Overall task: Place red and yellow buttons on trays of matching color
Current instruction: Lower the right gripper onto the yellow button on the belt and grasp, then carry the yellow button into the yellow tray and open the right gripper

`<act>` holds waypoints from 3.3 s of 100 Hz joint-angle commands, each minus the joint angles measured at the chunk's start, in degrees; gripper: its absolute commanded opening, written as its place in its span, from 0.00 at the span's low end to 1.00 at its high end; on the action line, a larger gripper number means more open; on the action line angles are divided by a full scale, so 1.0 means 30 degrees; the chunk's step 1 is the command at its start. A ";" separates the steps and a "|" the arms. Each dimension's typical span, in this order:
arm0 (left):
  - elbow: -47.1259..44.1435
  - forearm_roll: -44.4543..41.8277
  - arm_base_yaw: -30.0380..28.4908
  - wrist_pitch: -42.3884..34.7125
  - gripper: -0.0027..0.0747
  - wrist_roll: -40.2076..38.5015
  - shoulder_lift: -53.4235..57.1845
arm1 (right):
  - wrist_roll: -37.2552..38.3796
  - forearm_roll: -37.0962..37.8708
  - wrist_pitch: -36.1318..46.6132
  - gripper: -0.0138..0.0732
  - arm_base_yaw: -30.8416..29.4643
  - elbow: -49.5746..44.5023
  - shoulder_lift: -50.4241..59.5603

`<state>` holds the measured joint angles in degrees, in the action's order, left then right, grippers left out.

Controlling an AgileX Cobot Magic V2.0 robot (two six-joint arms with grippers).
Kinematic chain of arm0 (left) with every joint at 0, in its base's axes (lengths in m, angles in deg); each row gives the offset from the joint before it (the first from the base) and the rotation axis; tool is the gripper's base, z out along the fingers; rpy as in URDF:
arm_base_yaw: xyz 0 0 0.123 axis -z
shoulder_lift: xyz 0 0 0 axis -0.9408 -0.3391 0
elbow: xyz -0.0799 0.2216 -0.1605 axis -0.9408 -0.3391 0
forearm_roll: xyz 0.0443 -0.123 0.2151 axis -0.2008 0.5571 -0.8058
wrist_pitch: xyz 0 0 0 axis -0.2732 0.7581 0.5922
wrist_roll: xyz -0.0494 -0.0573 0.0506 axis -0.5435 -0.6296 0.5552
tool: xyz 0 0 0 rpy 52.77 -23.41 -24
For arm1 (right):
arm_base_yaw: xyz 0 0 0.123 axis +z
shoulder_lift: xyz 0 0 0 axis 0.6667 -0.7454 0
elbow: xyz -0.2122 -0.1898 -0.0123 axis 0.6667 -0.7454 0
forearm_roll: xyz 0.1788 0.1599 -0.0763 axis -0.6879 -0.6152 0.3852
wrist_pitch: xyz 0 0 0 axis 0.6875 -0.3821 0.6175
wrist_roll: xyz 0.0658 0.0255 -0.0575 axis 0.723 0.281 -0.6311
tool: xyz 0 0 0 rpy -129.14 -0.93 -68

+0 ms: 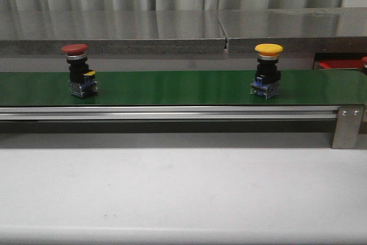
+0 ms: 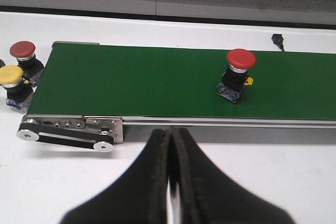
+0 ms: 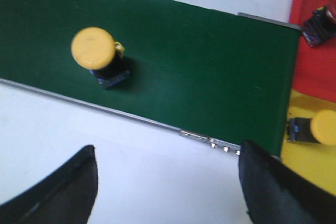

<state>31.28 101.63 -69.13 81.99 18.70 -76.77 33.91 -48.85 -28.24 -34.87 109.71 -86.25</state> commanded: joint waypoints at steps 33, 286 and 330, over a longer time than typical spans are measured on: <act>0.0513 0.0161 0.0145 -0.1256 0.01 -0.0186 0.0002 | 0.3024 -0.0116 -0.2922 0.81 0.1860 0.6308 -0.5068; 0.0513 0.0161 0.0145 -0.1256 0.01 -0.0186 0.0002 | 0.4321 0.0935 0.3066 0.46 -0.7948 -0.3491 -0.1695; 0.0513 0.0161 0.0145 -0.1256 0.01 -0.0186 0.0002 | 0.4321 -0.0005 0.5002 0.46 -0.8215 -0.3674 -0.3814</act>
<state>31.28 101.63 -69.13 81.99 18.70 -76.77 47.06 -48.50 -16.46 -59.19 97.35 -98.93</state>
